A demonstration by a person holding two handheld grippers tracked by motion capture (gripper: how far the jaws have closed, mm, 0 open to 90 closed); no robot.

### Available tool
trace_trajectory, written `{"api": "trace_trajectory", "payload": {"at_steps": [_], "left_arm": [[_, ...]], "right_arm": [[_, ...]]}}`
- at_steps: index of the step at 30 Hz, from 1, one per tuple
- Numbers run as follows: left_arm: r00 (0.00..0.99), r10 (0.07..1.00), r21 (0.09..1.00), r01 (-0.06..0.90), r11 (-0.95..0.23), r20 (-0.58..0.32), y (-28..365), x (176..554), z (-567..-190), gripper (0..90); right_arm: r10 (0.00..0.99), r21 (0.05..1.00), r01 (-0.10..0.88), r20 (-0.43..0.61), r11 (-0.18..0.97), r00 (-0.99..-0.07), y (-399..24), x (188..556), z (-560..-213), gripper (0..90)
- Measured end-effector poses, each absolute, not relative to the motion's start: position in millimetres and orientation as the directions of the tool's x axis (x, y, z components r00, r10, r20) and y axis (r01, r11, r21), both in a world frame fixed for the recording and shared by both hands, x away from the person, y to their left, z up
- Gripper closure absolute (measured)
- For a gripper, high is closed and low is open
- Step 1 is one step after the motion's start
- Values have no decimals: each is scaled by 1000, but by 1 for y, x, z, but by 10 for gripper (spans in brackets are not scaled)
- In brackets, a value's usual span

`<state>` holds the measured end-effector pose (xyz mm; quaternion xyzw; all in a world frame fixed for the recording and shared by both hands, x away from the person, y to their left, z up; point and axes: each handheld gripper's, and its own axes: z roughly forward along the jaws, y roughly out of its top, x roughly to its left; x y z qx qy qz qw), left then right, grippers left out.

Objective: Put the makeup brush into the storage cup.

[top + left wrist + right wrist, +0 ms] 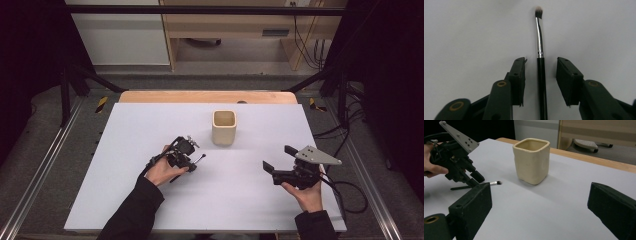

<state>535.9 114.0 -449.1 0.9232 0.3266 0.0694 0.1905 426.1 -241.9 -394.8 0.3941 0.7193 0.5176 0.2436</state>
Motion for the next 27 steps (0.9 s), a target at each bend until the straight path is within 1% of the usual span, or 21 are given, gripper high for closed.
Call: {"api": "trace_trajectory", "payload": {"at_steps": [8, 14, 19, 27], "left_arm": [[781, 625, 388, 573, -722, 11, 113, 534, -449, 735], [780, 625, 385, 569, -727, 25, 110, 531, -449, 779], [781, 624, 384, 570, -726, 20, 109, 531, -449, 835], [781, 625, 395, 570, -721, 14, 111, 530, -449, 837]], "right_arm": [[818, 934, 320, 59, 157, -572, -242, 426, -395, 59], [818, 934, 323, 63, 154, -571, -241, 426, -395, 59], [817, 932, 326, 62, 158, -573, -241, 427, -396, 59], [814, 931, 330, 66, 158, -576, -240, 427, -397, 58]]}}
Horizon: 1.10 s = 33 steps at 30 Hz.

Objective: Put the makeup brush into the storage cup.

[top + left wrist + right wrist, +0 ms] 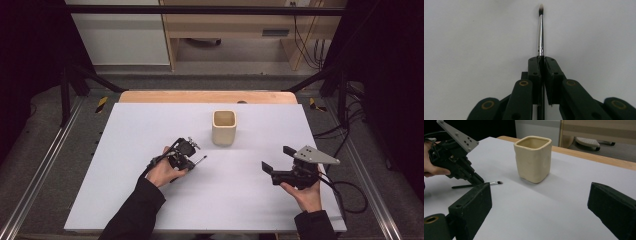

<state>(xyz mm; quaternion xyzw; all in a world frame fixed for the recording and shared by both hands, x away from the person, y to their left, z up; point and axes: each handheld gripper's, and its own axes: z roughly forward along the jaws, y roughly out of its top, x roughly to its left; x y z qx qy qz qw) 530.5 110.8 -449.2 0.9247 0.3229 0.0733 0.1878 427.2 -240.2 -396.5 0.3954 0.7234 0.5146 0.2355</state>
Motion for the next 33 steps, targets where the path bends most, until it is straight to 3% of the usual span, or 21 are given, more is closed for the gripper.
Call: {"api": "trace_trajectory", "payload": {"at_steps": [12, 33], "left_arm": [[770, 637, 508, 542, -670, 19, 130, 515, -426, 838], [656, 755, 721, 527, -450, -9, 181, 481, -405, 838]], "right_arm": [[815, 934, 325, 70, 150, -576, -241, 427, -396, 61], [813, 935, 337, 111, 109, -572, -238, 424, -394, 77]]}}
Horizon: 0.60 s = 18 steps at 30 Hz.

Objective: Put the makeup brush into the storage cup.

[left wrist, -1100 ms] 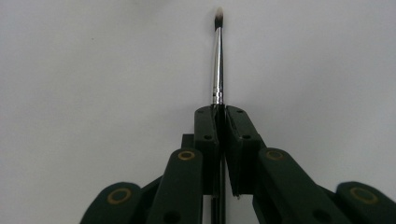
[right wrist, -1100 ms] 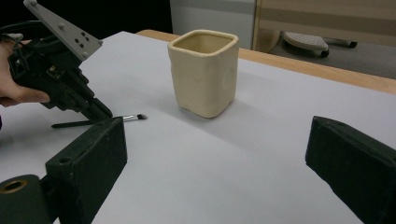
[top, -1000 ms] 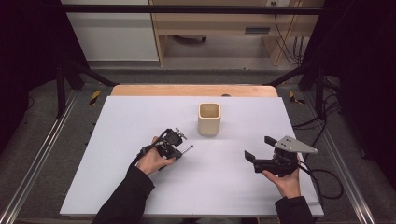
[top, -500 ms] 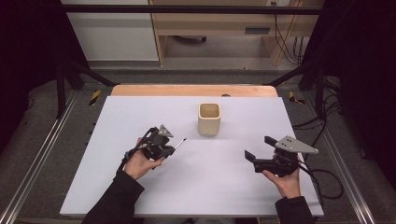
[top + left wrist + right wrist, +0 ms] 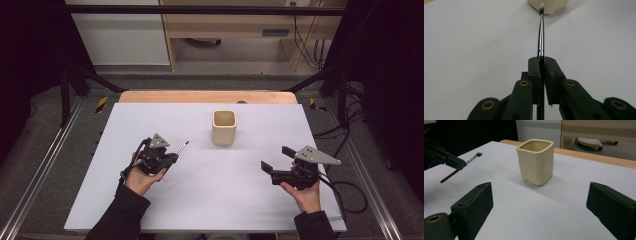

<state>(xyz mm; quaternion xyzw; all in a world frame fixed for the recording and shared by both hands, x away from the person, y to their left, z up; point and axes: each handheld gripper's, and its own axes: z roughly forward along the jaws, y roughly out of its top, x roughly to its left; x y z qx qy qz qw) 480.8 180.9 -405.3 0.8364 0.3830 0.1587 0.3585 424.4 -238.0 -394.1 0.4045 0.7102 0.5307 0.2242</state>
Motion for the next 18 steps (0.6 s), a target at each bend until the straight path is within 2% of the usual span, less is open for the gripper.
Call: {"api": "trace_trajectory", "payload": {"at_steps": [18], "left_arm": [[609, 792, 825, 463, -323, -31, 183, 470, -391, 838]], "right_arm": [[793, 939, 329, 124, 100, -596, -222, 425, -385, 77]]}}
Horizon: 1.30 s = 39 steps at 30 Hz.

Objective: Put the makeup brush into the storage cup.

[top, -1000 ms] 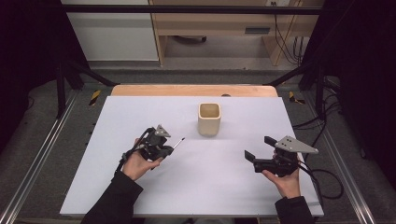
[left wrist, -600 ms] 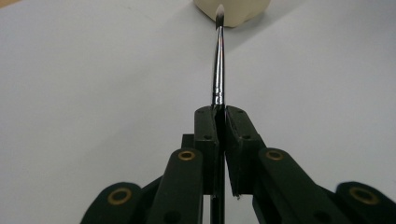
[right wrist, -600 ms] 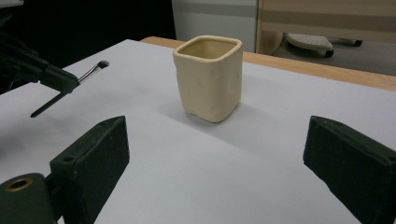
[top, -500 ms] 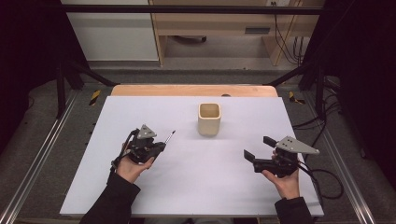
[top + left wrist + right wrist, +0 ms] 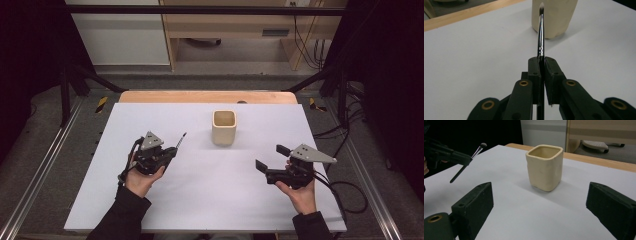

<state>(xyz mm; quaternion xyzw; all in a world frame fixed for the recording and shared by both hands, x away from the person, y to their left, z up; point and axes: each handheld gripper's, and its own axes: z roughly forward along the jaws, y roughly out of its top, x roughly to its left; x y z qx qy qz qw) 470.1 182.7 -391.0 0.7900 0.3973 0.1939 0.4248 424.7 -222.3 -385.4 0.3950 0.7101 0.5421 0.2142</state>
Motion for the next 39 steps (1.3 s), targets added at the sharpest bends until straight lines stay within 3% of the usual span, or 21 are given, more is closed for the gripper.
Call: {"api": "trace_trajectory", "payload": {"at_steps": [31, 39], "left_arm": [[576, 813, 884, 422, -202, -88, 162, 463, -371, 838], [575, 815, 891, 403, -209, -69, 146, 458, -371, 838]], "right_arm": [[774, 943, 331, 197, 17, -602, -176, 445, -351, 109], [756, 941, 337, 231, -14, -613, -174, 449, -348, 164]]}}
